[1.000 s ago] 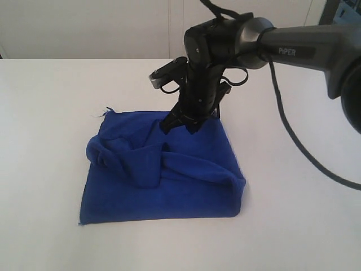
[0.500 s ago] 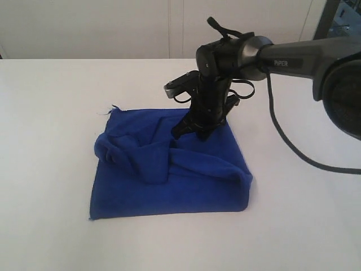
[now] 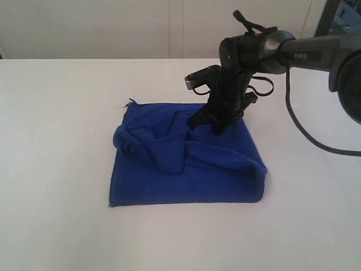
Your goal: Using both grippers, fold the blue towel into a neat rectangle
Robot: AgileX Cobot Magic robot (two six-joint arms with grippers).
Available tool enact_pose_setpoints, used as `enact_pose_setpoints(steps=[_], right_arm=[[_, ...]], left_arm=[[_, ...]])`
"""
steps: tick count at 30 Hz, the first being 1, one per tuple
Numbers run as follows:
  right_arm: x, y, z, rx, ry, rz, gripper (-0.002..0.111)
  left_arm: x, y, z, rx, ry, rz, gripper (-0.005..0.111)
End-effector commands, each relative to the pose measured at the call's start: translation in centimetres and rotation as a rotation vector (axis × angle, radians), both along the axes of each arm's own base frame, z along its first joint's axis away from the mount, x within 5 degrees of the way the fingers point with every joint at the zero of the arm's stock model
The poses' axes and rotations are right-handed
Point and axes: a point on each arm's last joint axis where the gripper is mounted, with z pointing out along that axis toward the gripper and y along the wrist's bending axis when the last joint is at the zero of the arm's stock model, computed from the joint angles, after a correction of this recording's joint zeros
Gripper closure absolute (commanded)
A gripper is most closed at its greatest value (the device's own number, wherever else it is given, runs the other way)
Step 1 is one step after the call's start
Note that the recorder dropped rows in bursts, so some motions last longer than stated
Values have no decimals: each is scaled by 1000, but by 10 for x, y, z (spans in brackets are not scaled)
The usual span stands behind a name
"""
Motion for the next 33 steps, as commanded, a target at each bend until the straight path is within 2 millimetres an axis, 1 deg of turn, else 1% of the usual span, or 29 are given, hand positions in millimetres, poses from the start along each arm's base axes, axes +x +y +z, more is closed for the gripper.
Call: enact_pose_setpoints(steps=[1, 2, 4, 6, 8, 10, 12, 13, 19, 24, 28, 33], right_arm=[[-4, 1, 8, 54, 31, -26, 108], [-5, 2, 14, 58, 17, -23, 108], [-6, 2, 35, 68, -32, -7, 108], [-8, 1, 50, 75, -60, -5, 108], [-11, 1, 62, 74, -70, 15, 108], [-18, 6, 65, 63, -39, 47, 108], [-27, 17, 65, 46, 10, 121, 108], [-34, 31, 64, 38, 34, 162, 108], [-59, 86, 65, 37, 35, 296, 108], [-82, 123, 62, 58, 53, 379, 108], [-95, 146, 51, 56, 78, 431, 108], [-106, 163, 31, 37, 117, 474, 108]], left_arm=[[-1, 0, -2, 3, 3, -3, 107], [-1, 0, -2, 3, 3, -3, 107], [-1, 0, -2, 3, 3, -3, 107], [-1, 0, -2, 3, 3, -3, 107], [-1, 0, -2, 3, 3, -3, 107], [-1, 0, -2, 3, 3, -3, 107], [-1, 0, -2, 3, 3, -3, 107], [-1, 0, -2, 3, 3, -3, 107], [-1, 0, -2, 3, 3, -3, 107], [-1, 0, -2, 3, 3, -3, 107], [-1, 0, -2, 3, 3, -3, 107], [-1, 0, -2, 3, 3, -3, 107]])
